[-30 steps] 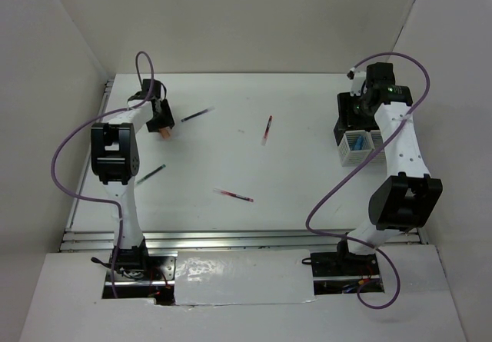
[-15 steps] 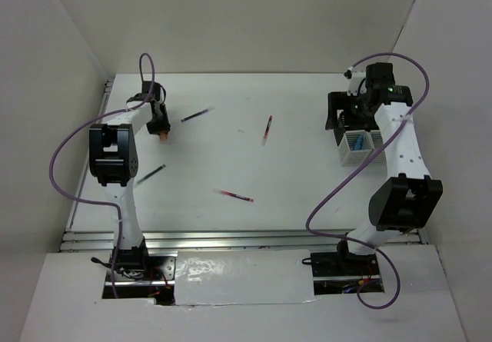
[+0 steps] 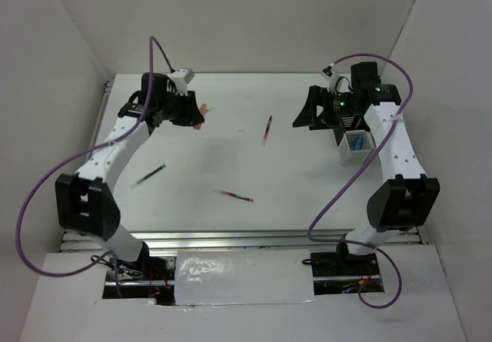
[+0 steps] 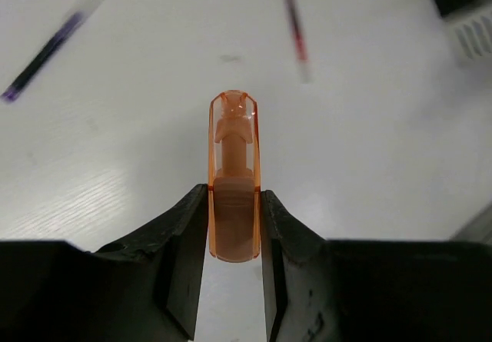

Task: Sort the stationery into containers
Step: Pick up the stationery from the center of the board.

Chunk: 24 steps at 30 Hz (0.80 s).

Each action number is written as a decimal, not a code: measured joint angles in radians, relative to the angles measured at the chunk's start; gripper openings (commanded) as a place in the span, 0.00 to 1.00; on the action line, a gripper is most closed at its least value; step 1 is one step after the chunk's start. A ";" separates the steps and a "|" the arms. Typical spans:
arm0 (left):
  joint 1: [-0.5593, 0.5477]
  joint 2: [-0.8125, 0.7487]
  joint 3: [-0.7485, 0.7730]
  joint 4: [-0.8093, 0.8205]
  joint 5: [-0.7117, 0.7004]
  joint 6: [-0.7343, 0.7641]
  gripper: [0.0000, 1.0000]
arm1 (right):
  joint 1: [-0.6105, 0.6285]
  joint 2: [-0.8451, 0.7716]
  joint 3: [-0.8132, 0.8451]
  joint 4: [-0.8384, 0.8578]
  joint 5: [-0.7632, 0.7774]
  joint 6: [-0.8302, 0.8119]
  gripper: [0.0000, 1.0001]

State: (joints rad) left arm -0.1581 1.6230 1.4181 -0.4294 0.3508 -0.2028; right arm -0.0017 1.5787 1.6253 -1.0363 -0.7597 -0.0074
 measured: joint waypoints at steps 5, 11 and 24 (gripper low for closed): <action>-0.182 -0.192 -0.080 0.044 0.064 0.021 0.00 | 0.069 0.000 -0.003 0.076 -0.159 0.129 0.91; -0.356 -0.220 -0.089 0.036 0.062 0.039 0.00 | 0.181 0.000 -0.015 0.147 -0.207 0.220 0.92; -0.491 -0.202 -0.050 0.013 -0.002 0.095 0.00 | 0.260 0.035 -0.031 0.199 -0.220 0.292 0.78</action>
State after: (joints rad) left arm -0.6495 1.4208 1.3685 -0.4164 0.3485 -0.1074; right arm 0.2581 1.6135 1.5944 -0.8375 -0.9798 0.2848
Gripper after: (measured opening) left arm 0.414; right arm 0.805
